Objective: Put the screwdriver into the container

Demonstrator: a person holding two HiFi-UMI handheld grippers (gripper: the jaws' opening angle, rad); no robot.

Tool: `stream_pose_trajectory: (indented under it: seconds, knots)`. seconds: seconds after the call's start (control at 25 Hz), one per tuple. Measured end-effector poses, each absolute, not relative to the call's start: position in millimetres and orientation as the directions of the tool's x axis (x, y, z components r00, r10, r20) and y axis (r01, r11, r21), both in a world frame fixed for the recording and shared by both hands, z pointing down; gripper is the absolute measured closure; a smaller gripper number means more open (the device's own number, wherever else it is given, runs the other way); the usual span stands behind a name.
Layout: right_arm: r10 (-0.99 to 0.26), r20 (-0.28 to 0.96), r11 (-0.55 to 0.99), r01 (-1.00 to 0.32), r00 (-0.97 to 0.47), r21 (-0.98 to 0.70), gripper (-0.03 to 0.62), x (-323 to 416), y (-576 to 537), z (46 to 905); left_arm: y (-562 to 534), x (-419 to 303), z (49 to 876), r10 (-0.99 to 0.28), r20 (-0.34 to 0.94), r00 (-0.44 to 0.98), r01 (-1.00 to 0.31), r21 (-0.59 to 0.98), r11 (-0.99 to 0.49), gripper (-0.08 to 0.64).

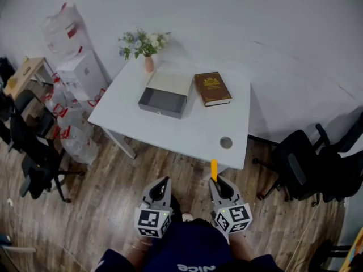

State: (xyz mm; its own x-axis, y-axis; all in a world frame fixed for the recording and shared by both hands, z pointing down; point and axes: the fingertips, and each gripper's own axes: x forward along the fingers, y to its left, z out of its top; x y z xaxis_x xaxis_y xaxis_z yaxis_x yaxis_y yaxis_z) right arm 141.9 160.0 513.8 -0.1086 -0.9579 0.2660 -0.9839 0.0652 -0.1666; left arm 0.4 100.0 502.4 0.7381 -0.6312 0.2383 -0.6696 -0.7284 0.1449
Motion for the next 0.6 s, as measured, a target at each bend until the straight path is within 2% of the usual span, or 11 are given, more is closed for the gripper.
stream_pose_trajectory:
  seconds: [0.6]
  knots:
    - [-0.963,0.249,0.050,-0.979,-0.100,-0.200,0.503,149.2,-6.5,507.4,-76.9,16.5,498.6,-0.592,0.229,0.772,-0.628,0.141,-0.765,0.543]
